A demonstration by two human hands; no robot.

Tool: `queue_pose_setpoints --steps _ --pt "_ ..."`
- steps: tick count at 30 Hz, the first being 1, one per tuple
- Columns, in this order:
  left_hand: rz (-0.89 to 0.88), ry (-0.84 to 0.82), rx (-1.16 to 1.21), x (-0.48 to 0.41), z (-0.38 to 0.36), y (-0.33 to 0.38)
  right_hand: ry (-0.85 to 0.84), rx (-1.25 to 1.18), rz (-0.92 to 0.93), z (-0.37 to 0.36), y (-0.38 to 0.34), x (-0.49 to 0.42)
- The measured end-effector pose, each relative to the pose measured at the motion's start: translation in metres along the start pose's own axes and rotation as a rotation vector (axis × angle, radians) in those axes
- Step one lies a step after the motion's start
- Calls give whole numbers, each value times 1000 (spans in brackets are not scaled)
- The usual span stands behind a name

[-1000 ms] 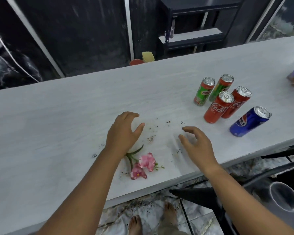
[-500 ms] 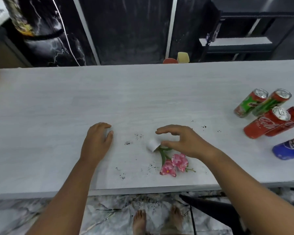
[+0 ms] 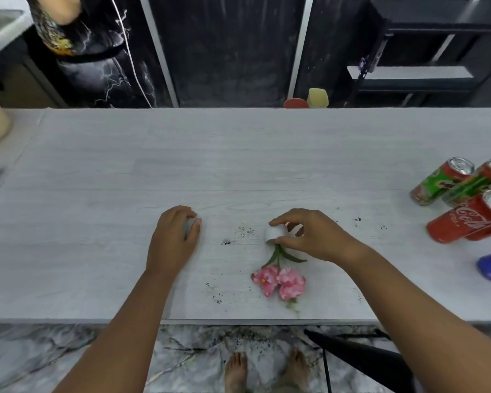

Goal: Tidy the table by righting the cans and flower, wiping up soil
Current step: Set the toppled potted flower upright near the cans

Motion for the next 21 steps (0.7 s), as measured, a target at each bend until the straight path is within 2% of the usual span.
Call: queue_pose_setpoints --steps 11,15,21 --pt "-22 19 -13 -1 0 1 227 -124 -104 11 32 8" --pt "-21 22 -22 -1 0 2 238 -207 -152 7 37 9" --pt "-28 26 -17 -1 0 1 258 -291 -123 6 35 11"
Point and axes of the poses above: each hand's wrist, its own x-axis away from the middle knuckle, its own z-axis out of the back of the hand, y = z × x, the point moved 8 cm from there along -x, towards the middle knuckle, and after that the axes turned 3 degrees about -x, right-handed, at the moved point
